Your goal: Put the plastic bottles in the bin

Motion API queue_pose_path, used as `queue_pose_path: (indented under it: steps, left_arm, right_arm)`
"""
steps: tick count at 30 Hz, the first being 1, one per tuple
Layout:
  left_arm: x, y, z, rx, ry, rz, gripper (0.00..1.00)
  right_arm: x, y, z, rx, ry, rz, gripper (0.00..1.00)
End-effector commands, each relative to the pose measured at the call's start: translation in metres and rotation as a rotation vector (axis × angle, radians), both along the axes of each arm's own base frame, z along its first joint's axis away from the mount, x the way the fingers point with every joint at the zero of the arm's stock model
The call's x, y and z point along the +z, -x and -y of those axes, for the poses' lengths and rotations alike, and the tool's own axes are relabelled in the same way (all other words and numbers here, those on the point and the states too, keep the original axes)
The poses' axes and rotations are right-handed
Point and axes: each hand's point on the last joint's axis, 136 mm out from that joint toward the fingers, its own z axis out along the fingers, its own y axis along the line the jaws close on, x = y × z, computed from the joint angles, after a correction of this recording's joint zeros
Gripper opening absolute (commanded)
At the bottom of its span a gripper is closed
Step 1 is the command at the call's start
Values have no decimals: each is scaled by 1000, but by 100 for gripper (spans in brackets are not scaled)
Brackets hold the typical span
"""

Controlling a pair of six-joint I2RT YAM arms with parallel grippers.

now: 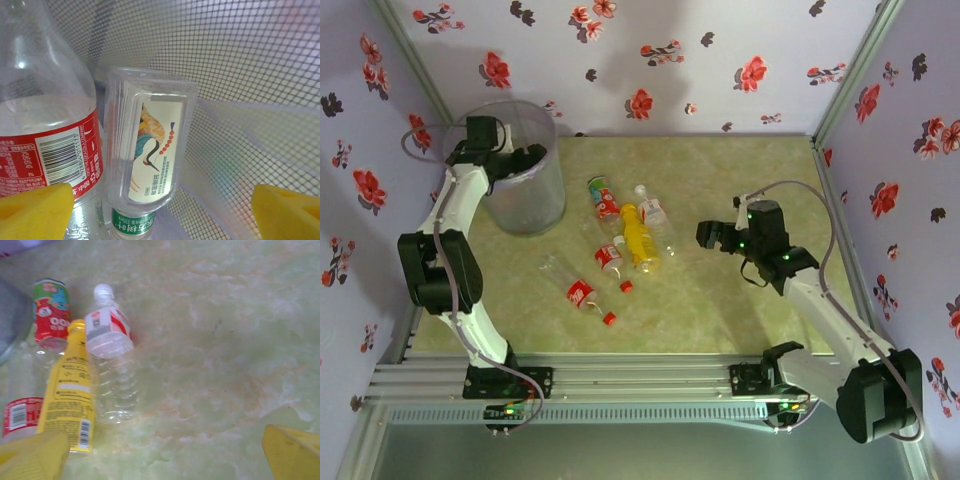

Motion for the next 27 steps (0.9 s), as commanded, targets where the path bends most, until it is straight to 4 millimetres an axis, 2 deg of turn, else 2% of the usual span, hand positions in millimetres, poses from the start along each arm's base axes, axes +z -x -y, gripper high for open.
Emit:
queue_pose_path:
  steps: [1, 4, 11, 16, 19, 22, 27]
  left_arm:
    - [47, 7, 2, -31, -11, 90, 92]
    - [73, 12, 0, -26, -29, 139, 93]
    - [126, 34, -9, 0, -87, 242, 93]
    - [159, 67, -28, 84, -167, 335, 93]
    - [178, 93, -25, 104, -129, 392, 93]
    - [180, 120, -16, 95, -60, 415, 93]
    - [155, 150, 9, 54, 86, 385, 94]
  right_arm:
    - [4, -4, 0, -6, 83, -2, 98]
    - [0, -6, -11, 13, 112, -27, 95]
    - [-18, -18, -58, 100, 142, -92, 90]
    - [-37, -27, -86, 157, 179, -132, 84]
    - [-47, -30, -98, 185, 207, -144, 82]
    - [-60, -35, -104, 191, 224, -165, 81]
    - [-76, -47, -108, 192, 265, -184, 77]
